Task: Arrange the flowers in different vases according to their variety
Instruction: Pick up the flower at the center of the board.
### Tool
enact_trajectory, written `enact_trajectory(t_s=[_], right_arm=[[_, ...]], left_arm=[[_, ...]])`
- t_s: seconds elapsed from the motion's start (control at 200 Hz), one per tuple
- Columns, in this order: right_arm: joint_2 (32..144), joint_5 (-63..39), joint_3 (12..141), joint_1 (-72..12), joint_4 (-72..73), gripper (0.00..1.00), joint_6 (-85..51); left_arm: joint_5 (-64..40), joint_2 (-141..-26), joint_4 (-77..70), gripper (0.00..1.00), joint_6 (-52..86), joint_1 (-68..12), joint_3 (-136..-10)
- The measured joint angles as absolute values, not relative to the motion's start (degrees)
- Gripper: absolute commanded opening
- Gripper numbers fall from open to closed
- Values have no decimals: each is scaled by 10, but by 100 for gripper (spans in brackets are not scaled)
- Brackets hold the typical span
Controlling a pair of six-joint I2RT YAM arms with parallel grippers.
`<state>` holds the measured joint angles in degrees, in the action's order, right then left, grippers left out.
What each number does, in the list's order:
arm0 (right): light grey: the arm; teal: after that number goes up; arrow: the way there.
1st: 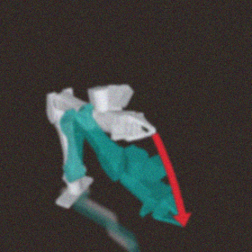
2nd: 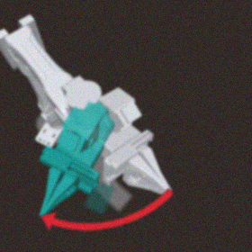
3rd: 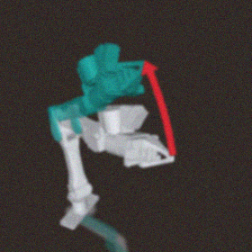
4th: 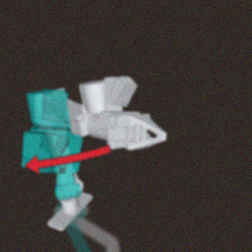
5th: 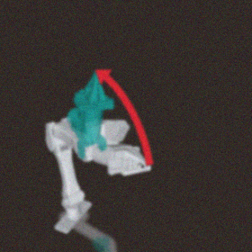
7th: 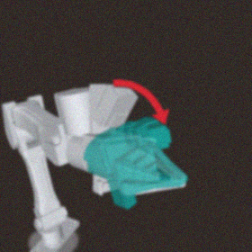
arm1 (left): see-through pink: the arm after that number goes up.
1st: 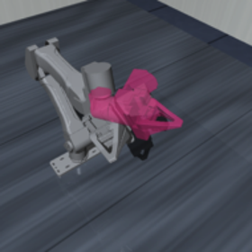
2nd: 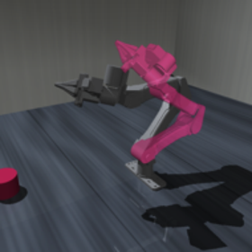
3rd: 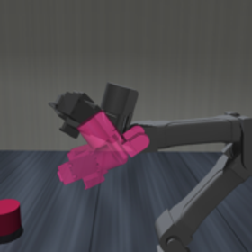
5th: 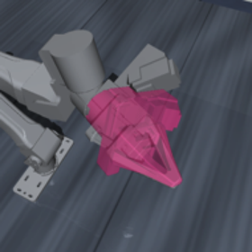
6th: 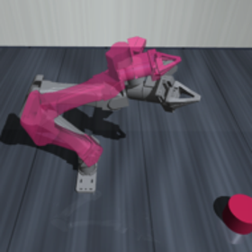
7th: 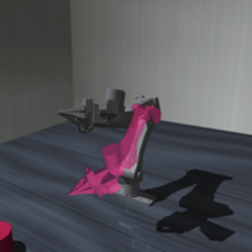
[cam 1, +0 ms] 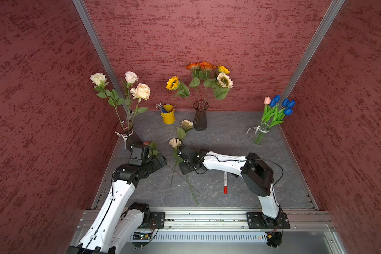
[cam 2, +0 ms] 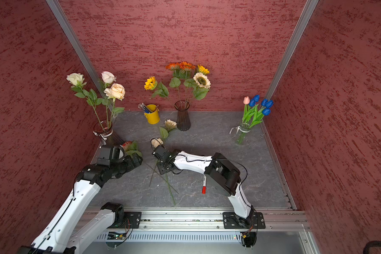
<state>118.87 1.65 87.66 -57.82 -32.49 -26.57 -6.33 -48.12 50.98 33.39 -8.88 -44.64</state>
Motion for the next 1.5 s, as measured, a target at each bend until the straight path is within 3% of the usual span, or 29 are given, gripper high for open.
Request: enact_trajectory(t_s=[0.311, 0.446, 0.812, 1.172, 1.503], right_arm=[[1229, 12, 900, -578, -330, 49, -265], [1243, 11, 919, -578, -337, 42, -262], [1248, 19, 931, -578, -365, 0, -251], [1203, 39, 915, -578, -381, 0, -251], [992, 102, 875, -576, -411, 0, -251]], left_arm=[[-75, -487, 510, 100, 332, -86, -441], [-77, -487, 510, 100, 331, -82, -441], [-87, -487, 510, 100, 328, -77, -441], [-92, -487, 507, 100, 328, -74, -429], [-120, -497, 483, 100, 343, -76, -402]])
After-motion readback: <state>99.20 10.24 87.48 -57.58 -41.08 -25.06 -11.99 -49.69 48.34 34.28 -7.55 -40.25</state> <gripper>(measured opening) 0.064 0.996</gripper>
